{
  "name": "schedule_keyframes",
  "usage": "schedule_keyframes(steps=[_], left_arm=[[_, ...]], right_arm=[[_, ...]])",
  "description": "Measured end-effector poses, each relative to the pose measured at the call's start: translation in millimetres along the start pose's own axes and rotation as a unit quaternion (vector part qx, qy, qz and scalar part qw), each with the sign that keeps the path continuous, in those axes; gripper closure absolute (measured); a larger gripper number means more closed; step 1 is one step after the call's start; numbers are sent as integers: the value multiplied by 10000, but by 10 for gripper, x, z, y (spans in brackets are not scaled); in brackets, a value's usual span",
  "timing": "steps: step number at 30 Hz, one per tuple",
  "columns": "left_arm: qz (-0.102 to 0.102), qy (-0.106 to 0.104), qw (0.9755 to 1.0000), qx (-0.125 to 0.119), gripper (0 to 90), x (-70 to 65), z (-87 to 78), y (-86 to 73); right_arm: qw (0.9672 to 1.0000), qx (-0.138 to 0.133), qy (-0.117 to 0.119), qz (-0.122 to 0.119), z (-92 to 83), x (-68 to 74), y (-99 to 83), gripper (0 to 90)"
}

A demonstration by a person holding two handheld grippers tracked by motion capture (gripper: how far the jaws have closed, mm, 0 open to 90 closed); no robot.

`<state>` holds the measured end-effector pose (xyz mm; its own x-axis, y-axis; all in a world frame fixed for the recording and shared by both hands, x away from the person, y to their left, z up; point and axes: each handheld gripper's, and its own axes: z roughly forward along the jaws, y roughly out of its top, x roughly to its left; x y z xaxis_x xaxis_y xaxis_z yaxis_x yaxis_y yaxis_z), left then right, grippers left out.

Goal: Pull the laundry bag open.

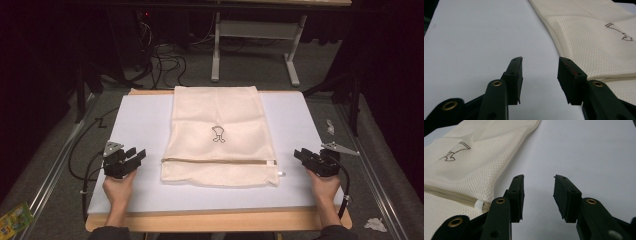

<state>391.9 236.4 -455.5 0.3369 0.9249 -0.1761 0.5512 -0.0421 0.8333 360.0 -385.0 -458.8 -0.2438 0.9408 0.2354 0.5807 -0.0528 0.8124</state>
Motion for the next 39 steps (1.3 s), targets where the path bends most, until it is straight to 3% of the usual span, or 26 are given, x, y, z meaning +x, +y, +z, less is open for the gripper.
schedule_keyframes(steps=[7,14,30,39], left_arm=[[40,52,9999,102,547,-8,77,-15],[209,208,9993,221,546,-12,175,-49],[227,259,9994,-30,538,-29,267,-88],[297,317,9991,-31,529,-50,321,-122]], right_arm=[[10000,-6,-63,-25,19,1,1,608],[10000,-26,-56,11,61,-9,-1,607],[9996,-204,-137,-112,98,11,-8,602],[9994,-230,-188,-153,158,10,-66,594]])
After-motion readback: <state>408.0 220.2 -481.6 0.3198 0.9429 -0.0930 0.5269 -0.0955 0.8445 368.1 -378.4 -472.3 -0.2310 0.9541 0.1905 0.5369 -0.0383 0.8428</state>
